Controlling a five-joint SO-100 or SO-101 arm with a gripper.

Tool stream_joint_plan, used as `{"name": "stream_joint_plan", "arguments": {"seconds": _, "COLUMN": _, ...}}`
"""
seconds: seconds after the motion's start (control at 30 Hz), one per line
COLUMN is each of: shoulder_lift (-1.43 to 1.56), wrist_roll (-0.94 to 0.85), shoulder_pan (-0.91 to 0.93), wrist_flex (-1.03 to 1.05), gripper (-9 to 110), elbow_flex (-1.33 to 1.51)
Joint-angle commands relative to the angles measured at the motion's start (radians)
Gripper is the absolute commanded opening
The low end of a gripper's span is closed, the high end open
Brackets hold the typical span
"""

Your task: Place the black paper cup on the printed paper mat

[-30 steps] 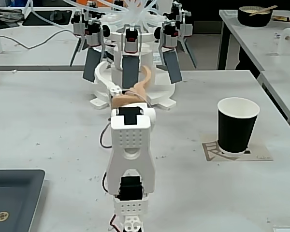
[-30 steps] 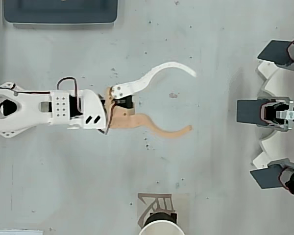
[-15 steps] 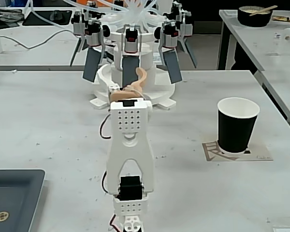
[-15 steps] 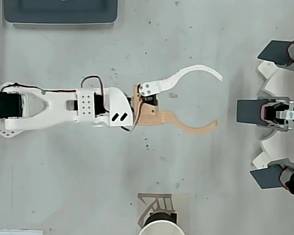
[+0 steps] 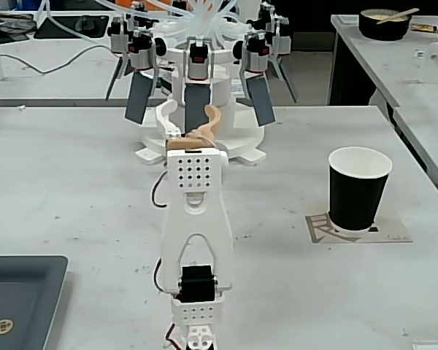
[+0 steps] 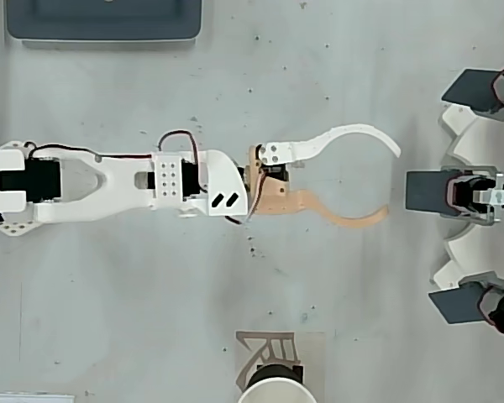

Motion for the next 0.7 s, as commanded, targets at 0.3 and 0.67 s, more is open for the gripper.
{"name": "stream_joint_plan", "arguments": {"seconds": 0.3, "shoulder_lift": -0.028, "wrist_roll": -0.018, "shoulder_pan": 0.021, "wrist_flex": 0.002, "gripper": 11, "elbow_flex": -0.081}}
{"name": "stream_joint_plan", "arguments": {"seconds": 0.67, "shoulder_lift": -0.04, "wrist_roll": -0.018, "shoulder_pan": 0.021, "wrist_flex": -0.002, "gripper": 12, "elbow_flex": -0.081}}
